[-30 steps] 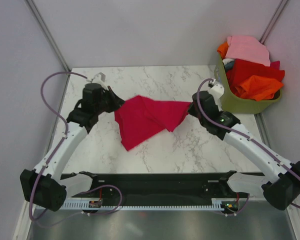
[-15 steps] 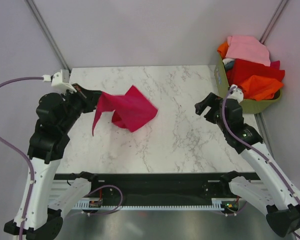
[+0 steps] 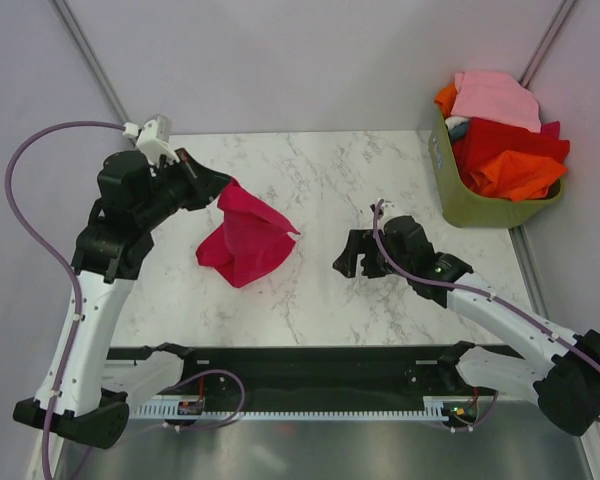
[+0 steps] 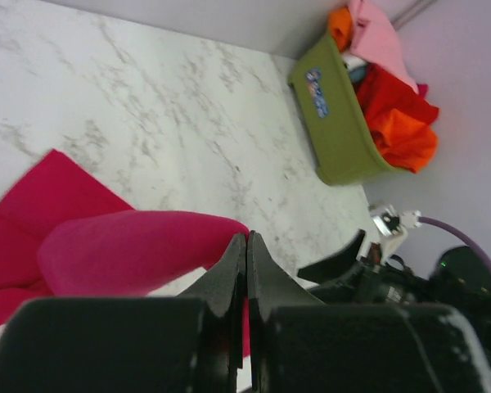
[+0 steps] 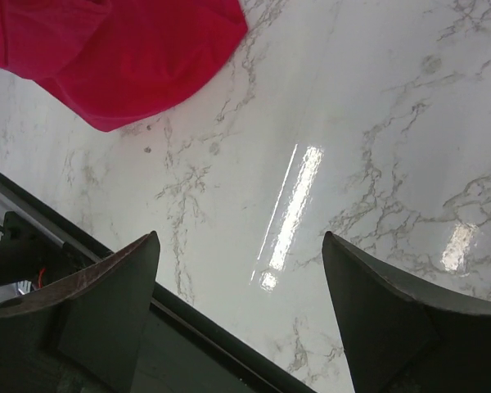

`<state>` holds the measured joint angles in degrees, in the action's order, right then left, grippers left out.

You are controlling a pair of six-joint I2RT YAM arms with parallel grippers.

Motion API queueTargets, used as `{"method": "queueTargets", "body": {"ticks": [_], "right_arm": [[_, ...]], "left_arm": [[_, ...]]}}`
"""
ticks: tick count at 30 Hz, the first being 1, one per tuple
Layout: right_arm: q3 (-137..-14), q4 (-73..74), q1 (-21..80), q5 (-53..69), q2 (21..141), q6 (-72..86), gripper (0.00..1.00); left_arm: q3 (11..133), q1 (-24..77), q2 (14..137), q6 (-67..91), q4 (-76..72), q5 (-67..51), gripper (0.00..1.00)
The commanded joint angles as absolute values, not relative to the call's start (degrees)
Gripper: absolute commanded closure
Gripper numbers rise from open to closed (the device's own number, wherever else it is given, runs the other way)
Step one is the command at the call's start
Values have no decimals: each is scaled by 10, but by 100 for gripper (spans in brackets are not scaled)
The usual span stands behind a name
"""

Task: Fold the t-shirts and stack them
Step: Flatten the tshirt out

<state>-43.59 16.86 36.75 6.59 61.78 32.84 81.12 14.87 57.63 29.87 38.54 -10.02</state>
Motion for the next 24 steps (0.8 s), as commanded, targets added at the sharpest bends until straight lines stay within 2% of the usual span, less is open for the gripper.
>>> {"method": "queueTargets", "body": {"ticks": [1, 5, 8, 13, 16, 18, 20, 24], "right_arm": [[-420, 127, 368, 28, 613, 337, 12], [-409, 122, 368, 4, 575, 345, 11], [-412, 143, 369, -74, 549, 351, 9], [-408, 181, 368, -168, 492, 374, 6], [-406, 192, 369, -201, 447, 379, 6], [-410, 205, 368, -219, 434, 381, 6], [-414, 213, 368, -235, 425, 381, 7], [-419, 205, 369, -212, 429, 363, 6]], "left_arm": [[819, 165, 606, 362, 328, -220, 98], [817, 251, 641, 388, 280, -180, 98], [863, 328, 691, 395, 268, -155, 98], [1041, 389, 798, 401, 266, -199, 98], [1158, 389, 823, 373, 279, -227, 98], [1206, 384, 812, 353, 299, -206, 98], [1205, 366, 768, 341, 322, -166, 98], [1115, 221, 686, 344, 360, -183, 98]]}}
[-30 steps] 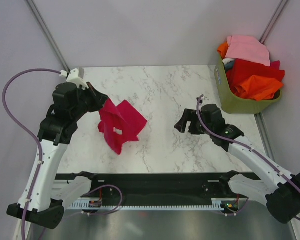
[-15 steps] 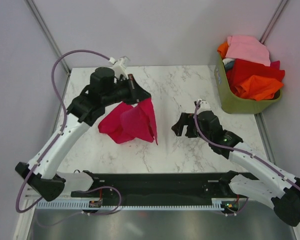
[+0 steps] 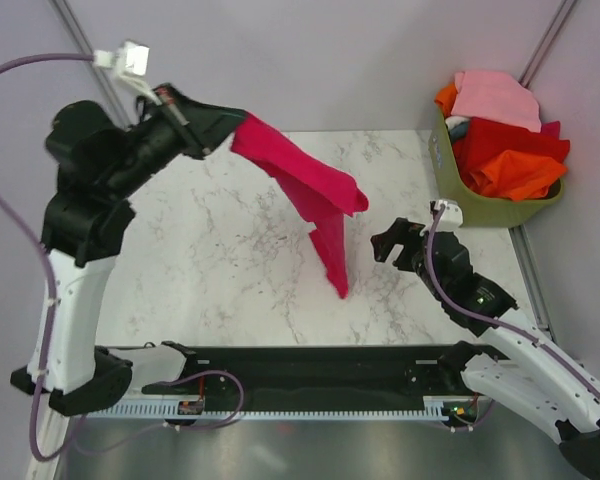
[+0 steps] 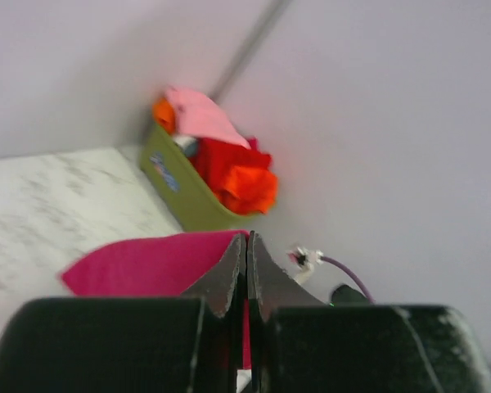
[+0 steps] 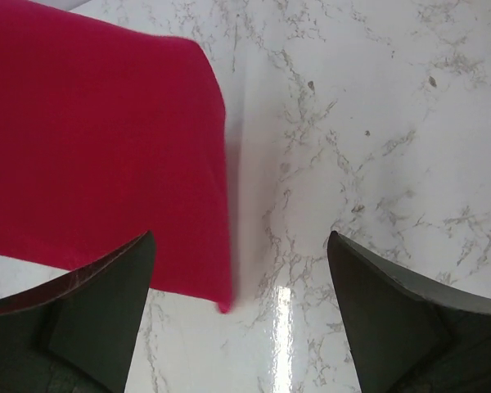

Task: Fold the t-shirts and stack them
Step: Flatten the tshirt out

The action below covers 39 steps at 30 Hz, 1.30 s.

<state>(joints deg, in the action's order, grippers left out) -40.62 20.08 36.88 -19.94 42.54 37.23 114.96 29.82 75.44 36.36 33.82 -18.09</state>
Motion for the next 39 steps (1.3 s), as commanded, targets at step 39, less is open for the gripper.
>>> {"method": "queueTargets", "body": {"ticks": [39], "right_arm": [[-327, 303, 476, -171, 629, 428, 41]], "left_arm": [[612, 171, 483, 204, 375, 75, 98]]}}
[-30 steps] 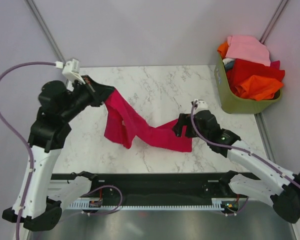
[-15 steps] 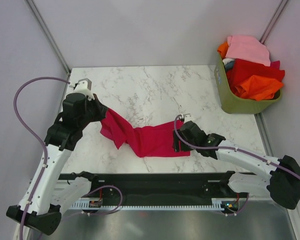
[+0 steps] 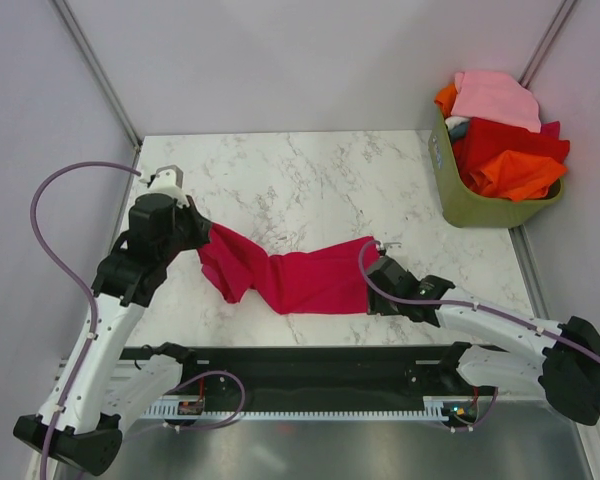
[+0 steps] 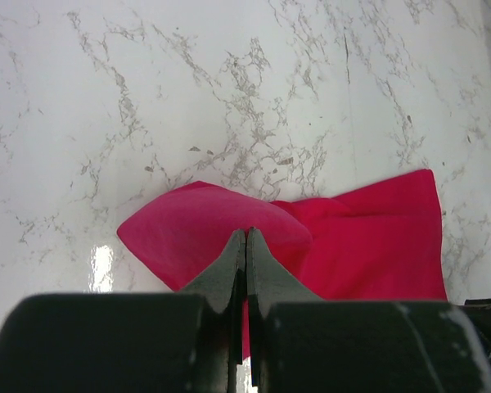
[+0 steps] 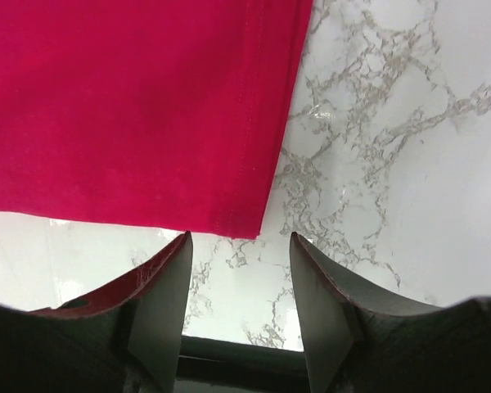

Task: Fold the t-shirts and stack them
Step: Flatten the tshirt out

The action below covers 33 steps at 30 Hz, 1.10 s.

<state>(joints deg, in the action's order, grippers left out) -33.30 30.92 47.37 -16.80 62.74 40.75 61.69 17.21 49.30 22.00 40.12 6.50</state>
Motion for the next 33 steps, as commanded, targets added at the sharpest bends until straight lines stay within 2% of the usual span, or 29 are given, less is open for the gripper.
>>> {"method": "queueTargets", "body": {"ticks": [1, 6, 8, 15, 17, 18, 19, 21, 22, 26, 33], "right_arm": [[-321, 293, 476, -170, 631, 430, 42], [-309, 267, 477, -154, 653, 434, 44], [-300, 240, 477, -142, 657, 434, 50], [-308, 224, 477, -138, 686, 434, 58], [-309, 220, 477, -140, 690, 435, 67], [-310, 220, 477, -142, 689, 434, 68], [-312, 219, 477, -145, 686, 433, 78], [-324, 228, 477, -156, 670, 432, 89], [-333, 237, 476, -163, 662, 433, 100], [-422, 302, 472, -218, 589, 426, 100], [-603, 391, 456, -323, 510, 401, 100]], "left_arm": [[611, 171, 482, 205, 375, 74, 98], [598, 171, 483, 204, 374, 75, 98], [587, 171, 479, 204, 374, 76, 98], [570, 171, 472, 195, 374, 83, 98], [564, 171, 468, 194, 376, 87, 98], [563, 170, 462, 193, 377, 92, 98], [556, 170, 460, 193, 377, 96, 98], [553, 171, 455, 190, 379, 107, 98], [550, 171, 456, 189, 378, 112, 98], [566, 170, 473, 183, 394, 124, 98], [667, 170, 513, 189, 443, 193, 98]]}}
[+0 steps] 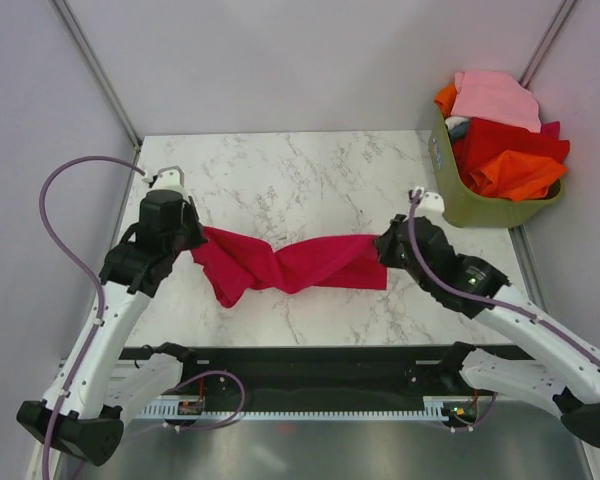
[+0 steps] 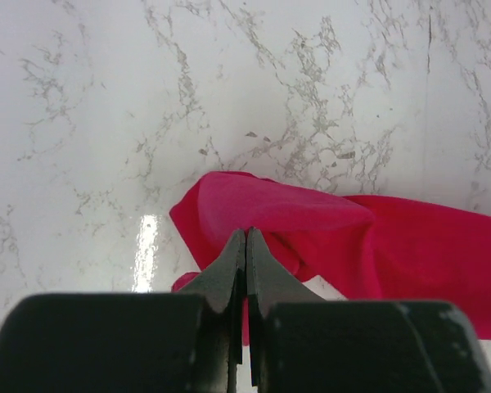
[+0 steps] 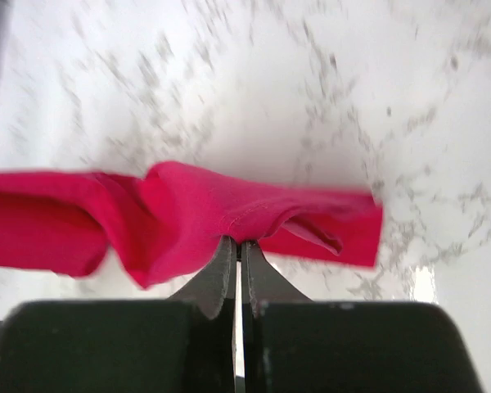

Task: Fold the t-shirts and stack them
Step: Flatten the tshirt out

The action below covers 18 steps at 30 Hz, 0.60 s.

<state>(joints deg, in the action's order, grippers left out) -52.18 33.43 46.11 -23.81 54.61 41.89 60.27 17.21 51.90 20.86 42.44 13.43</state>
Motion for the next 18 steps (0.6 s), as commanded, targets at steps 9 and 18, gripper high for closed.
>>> {"method": "queueTargets", "body": {"ticks": [9, 18], "right_arm": [[-660, 417, 456, -269, 351, 407, 100], [-656, 439, 456, -349, 323, 432, 100]], "left_arm": [[743, 170, 337, 212, 472, 193, 98], [775, 170, 408, 221, 509, 166, 98]]}}
